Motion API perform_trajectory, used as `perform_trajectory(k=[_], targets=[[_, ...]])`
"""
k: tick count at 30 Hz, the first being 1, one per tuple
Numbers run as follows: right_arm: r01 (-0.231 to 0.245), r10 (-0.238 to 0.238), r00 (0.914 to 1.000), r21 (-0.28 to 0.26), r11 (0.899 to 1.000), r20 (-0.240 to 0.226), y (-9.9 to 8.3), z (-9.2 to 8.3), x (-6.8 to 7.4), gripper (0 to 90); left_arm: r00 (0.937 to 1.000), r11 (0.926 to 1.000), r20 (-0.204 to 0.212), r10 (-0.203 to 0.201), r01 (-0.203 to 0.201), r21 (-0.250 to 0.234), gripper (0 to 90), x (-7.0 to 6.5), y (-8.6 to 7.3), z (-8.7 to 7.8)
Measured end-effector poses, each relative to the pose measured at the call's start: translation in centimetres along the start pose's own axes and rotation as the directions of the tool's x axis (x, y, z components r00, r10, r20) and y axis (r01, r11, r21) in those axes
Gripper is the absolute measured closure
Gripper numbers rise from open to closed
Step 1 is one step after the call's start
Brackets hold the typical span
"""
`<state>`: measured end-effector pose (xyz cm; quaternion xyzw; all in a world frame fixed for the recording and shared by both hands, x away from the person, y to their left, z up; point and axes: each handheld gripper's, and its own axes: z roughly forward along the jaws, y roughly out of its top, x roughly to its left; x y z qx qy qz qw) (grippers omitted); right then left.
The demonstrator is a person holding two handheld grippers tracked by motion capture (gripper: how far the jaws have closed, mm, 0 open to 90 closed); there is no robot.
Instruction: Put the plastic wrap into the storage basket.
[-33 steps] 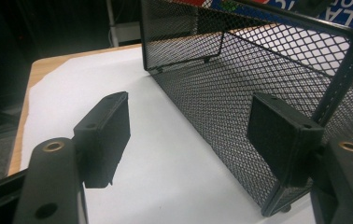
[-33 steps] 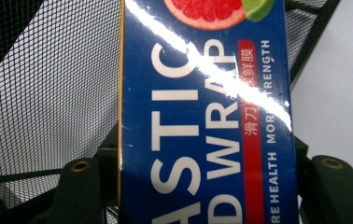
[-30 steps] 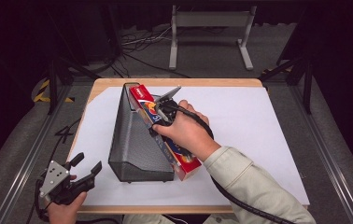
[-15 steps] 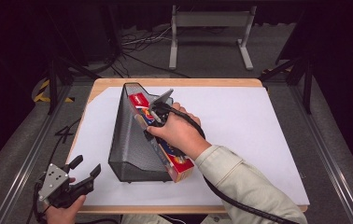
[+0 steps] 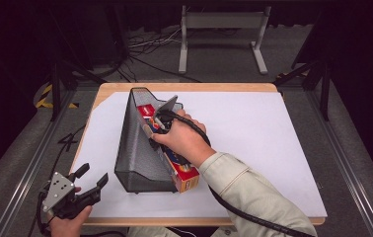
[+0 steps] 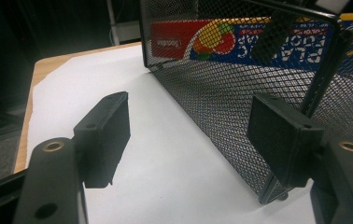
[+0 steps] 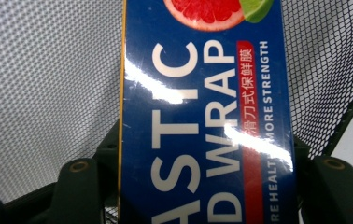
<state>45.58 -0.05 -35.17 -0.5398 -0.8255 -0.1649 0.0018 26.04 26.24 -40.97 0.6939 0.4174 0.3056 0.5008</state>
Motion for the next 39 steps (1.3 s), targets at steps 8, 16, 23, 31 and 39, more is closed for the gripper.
perform_trajectory(k=[8, 16, 23, 31, 39], targets=[[0.022, -0.022, 0.9997, 0.024, 0.999, 0.013, 0.2, 1.0, 0.1, 37.8, 1.0, 1.0, -0.003, 0.001, -0.001, 0.003, 30.7, 0.0, 0.0, 0.0], [0.065, -0.065, 0.9978, -0.007, 0.998, 0.015, 0.1, 0.7, 0.3, 31.7, 1.0, 1.0, -0.001, 0.002, -0.002, 0.003, 30.7, 0.0, 0.0, 0.1], [0.093, -0.092, 0.9955, -0.061, 0.994, 0.022, -0.3, 0.0, 0.0, 23.5, 1.0, 1.0, 0.001, 0.003, -0.003, 0.002, 30.5, 0.0, 0.0, 0.2], [0.116, -0.114, 0.9932, -0.152, 0.982, 0.021, -0.4, -2.2, -0.1, 20.3, 1.0, 1.0, 0.006, 0.004, -0.004, 0.004, 30.4, 0.0, 0.1, 0.3], [0.191, -0.205, 0.9785, -0.295, 0.936, -0.017, -1.3, -4.6, -0.4, 19.5, 0.9999, 1.0, 0.008, 0.008, -0.008, 0.004, 30.4, 0.0, 0.2, 0.5]])
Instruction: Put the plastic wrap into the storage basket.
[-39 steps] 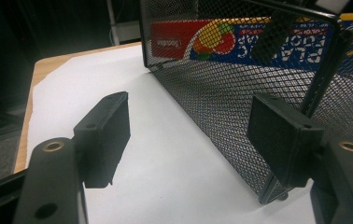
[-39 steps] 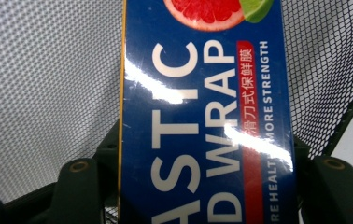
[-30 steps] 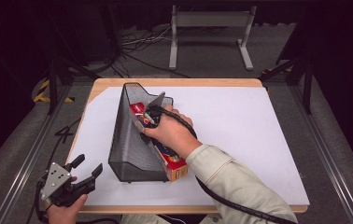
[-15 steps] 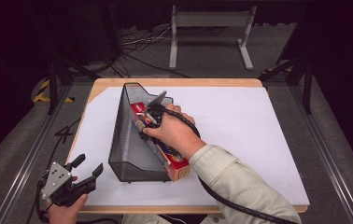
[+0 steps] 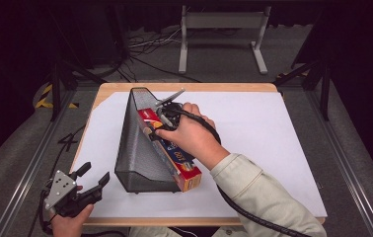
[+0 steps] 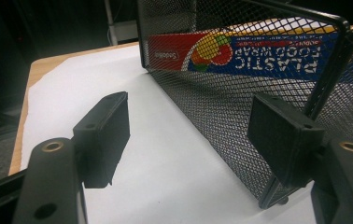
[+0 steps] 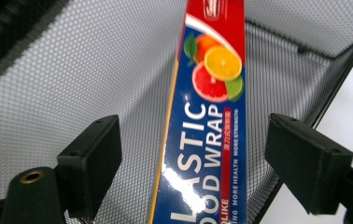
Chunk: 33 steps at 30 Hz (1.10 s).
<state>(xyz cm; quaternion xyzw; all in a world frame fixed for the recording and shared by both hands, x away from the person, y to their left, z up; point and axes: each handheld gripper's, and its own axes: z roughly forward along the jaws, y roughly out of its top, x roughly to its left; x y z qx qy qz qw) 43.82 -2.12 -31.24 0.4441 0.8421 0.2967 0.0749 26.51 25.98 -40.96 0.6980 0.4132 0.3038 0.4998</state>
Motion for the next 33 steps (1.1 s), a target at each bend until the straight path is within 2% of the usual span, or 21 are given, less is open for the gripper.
perform_trajectory(k=[3, 5, 8, 12, 18, 19, 20, 21, 23, 25, 28, 30, 33], targets=[[0.016, -0.019, 0.9989, -0.06, 0.998, -0.042, -0.2, -1.1, -0.2, 19.4, 1.0, 1.0, 0.001, -0.002, 0.002, -0.002, 30.4, 0.0, 0.0, 0.1], [0.035, -0.042, 0.9974, -0.111, 0.993, -0.059, -0.4, -2.0, -0.4, 19.4, 1.0, 1.0, 0.003, -0.005, 0.005, -0.005, 30.4, 0.0, 0.0, 0.2], [0.08, -0.096, 0.9927, -0.197, 0.977, -0.074, -0.9, -3.4, -1.0, 18.1, 1.0, 1.0, 0.005, -0.004, 0.004, -0.003, 30.4, 0.0, 0.1, 0.3], [0.108, -0.132, 0.988, -0.259, 0.96, -0.079, -1.6, -4.9, -1.9, 18.1, 1.0, 1.0, 0.005, 0.001, -0.001, 0.003, 30.3, 0.0, 0.1, 0.5], [0.164, -0.192, 0.9792, -0.306, 0.938, -0.066, -2.3, -6.8, -3.0, 18.0, 1.0, 1.0, 0.006, -0.001, 0.001, 0.003, 30.3, 0.0, 0.1, 0.5], [0.164, -0.192, 0.9792, -0.306, 0.938, -0.066, -2.3, -6.8, -3.0, 18.0, 1.0, 1.0, 0.005, -0.002, 0.002, 0.003, 30.3, 0.0, 0.1, 0.5], [0.169, -0.2, 0.9772, -0.317, 0.933, -0.07, -2.3, -7.0, -3.1, 18.0, 1.0, 1.0, 0.003, -0.001, 0.001, 0.005, 30.3, 0.0, 0.1, 0.5], [0.164, -0.203, 0.9754, -0.333, 0.929, -0.086, -2.4, -7.3, -3.2, 18.1, 1.0, 1.0, 0.003, -0.001, 0.001, 0.005, 30.3, 0.0, 0.1, 0.5], [0.18, -0.235, 0.9654, -0.363, 0.914, -0.112, -2.6, -7.6, -3.4, 18.1, 1.0, 1.0, 0.002, -0.001, 0.001, 0.004, 30.3, 0.0, 0.1, 0.4], [0.197, -0.26, 0.9586, -0.388, 0.9, -0.116, -2.9, -8.0, -3.5, 18.1, 1.0, 1.0, 0.0, -0.003, 0.003, 0.002, 30.3, 0.0, 0.1, 0.3], [0.211, -0.277, 0.9544, -0.405, 0.889, -0.111, -3.5, -8.4, -3.9, 17.6, 1.0, 1.0, 0.001, -0.007, 0.007, -0.002, 30.3, 0.1, 0.1, 0.3], [0.208, -0.276, 0.955, -0.417, 0.885, -0.109, -4.0, -8.9, -4.4, 17.3, 1.0, 1.0, 0.002, -0.004, 0.004, 0.0, 30.3, 0.1, 0.1, 0.3], [0.202, -0.27, 0.9572, -0.424, 0.883, -0.105, -4.6, -9.4, -5.0, 17.0, 1.0, 1.0, 0.002, -0.006, 0.006, -0.001, 30.3, 0.0, 0.1, 0.3]])
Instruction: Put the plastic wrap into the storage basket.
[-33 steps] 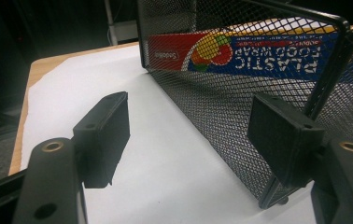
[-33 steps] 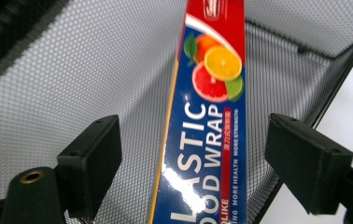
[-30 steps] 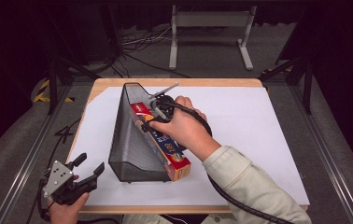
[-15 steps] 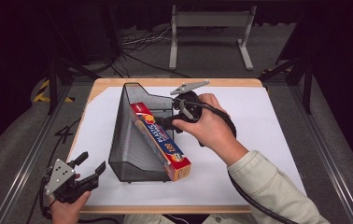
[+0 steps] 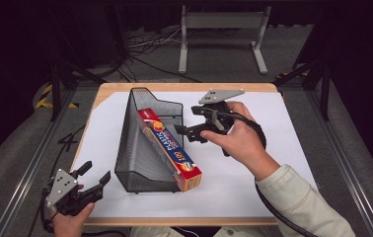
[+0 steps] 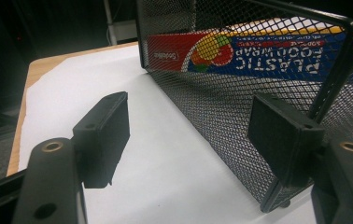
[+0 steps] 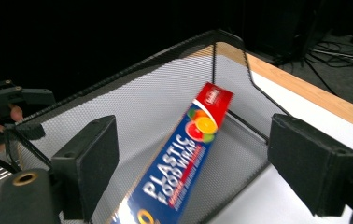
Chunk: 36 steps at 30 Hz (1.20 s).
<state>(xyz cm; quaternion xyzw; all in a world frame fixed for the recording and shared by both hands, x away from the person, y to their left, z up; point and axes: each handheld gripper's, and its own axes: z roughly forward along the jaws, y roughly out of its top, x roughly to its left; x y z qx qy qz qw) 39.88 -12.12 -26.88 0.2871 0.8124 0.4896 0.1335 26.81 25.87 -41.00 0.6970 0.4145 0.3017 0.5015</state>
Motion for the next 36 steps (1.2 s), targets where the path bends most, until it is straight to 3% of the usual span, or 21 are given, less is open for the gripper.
perform_trajectory(k=[9, 11, 20, 25, 29, 36], targets=[[0.012, -0.012, 0.9982, 0.006, 1.0, 0.059, -2.6, -4.4, -2.9, 15.0, 1.0, 1.0, 0.0, 0.003, -0.003, 0.009, 30.3, -0.2, 0.0, 0.1], [0.035, -0.035, 0.9975, 0.001, 0.999, 0.061, -3.1, -5.4, -3.4, 15.0, 1.0, 0.9999, 0.0, 0.004, -0.004, 0.01, 30.3, -0.2, 0.0, 0.2], [0.057, -0.057, 0.9949, 0.0, 0.998, 0.083, -5.6, -8.8, -5.3, 13.0, 1.0, 0.9999, 0.0, 0.0, 0.0, 0.011, 30.2, -0.1, 0.0, 0.2], [0.032, -0.031, 0.9937, -0.011, 0.999, 0.108, -6.8, -10.1, -6.6, 12.5, 1.0, 0.9999, -0.002, 0.0, 0.0, 0.011, 30.1, -0.1, 0.0, 0.1], [0.042, -0.039, 0.9908, -0.022, 0.999, 0.13, -8.2, -11.3, -7.7, 11.1, 1.0, 0.9999, -0.004, -0.001, 0.001, 0.012, 30.1, -0.1, 0.0, 0.2], [0.041, -0.036, 0.9888, -0.033, 0.999, 0.145, -11.4, -11.9, -8.7, 11.0, 1.0, 0.9999, -0.004, -0.003, 0.003, 0.012, 29.8, -0.1, 0.0, 0.2]])
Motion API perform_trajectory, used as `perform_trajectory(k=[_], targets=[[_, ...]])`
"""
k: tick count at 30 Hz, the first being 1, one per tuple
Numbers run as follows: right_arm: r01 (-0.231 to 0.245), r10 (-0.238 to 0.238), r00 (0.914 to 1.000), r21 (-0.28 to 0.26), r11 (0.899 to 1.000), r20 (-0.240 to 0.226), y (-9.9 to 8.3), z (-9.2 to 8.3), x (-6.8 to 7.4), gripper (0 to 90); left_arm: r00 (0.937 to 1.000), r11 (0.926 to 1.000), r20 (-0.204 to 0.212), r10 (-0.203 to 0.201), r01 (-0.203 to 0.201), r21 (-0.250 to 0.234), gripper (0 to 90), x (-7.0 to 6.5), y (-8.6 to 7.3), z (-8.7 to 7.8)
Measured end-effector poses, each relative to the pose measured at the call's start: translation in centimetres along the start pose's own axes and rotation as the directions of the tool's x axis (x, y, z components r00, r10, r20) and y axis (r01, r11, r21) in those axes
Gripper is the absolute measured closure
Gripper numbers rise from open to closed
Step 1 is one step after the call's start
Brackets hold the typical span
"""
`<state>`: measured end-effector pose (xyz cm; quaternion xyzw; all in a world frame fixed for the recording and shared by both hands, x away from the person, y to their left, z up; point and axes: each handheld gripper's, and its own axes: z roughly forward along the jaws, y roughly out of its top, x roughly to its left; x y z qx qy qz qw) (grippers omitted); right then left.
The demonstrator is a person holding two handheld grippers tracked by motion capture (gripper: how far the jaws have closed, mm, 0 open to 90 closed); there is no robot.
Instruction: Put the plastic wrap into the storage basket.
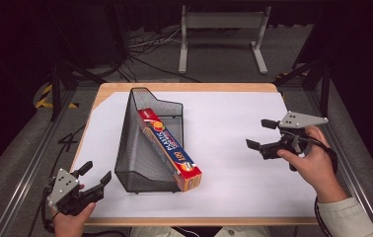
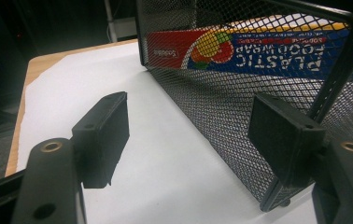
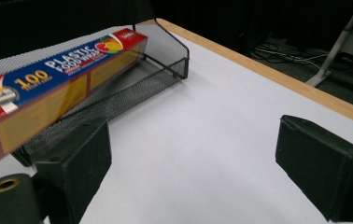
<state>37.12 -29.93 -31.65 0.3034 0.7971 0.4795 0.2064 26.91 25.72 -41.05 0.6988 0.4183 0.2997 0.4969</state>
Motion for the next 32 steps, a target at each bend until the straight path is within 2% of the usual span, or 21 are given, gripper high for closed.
perform_trajectory(k=[17, 18, 22, 28, 32], targets=[[-0.05, 0.05, 0.9987, 0.006, 0.999, 0.013, -8.6, 0.1, -0.3, 11.1, 0.9999, 0.9999, 0.012, 0.0, 0.0, 0.014, 28.9, 0.1, -0.1, 0.2], [-0.05, 0.05, 0.9987, 0.006, 0.999, 0.013, -8.6, 0.1, -0.3, 11.1, 0.9999, 0.9999, 0.012, 0.0, 0.0, 0.014, 28.8, 0.1, -0.1, 0.2], [-0.057, 0.057, 0.9981, -0.013, 0.998, 0.021, -10.7, 0.3, 0.1, 11.3, 0.9996, 0.9998, 0.027, 0.002, -0.003, 0.019, 28.4, 0.2, -0.2, 0.3], [-0.068, 0.068, 0.9975, 0.012, 0.998, 0.022, -12.6, 0.9, 0.2, 11.3, 0.9991, 0.9995, 0.042, 0.004, -0.005, 0.031, 28.0, 0.1, -0.2, 0.6], [-0.085, 0.085, 0.9961, -0.011, 0.996, 0.024, -13.0, 0.7, 0.1, 11.3, 0.999, 0.9995, 0.045, 0.002, -0.004, 0.032, 27.7, 0.2, -0.2, 0.8]])
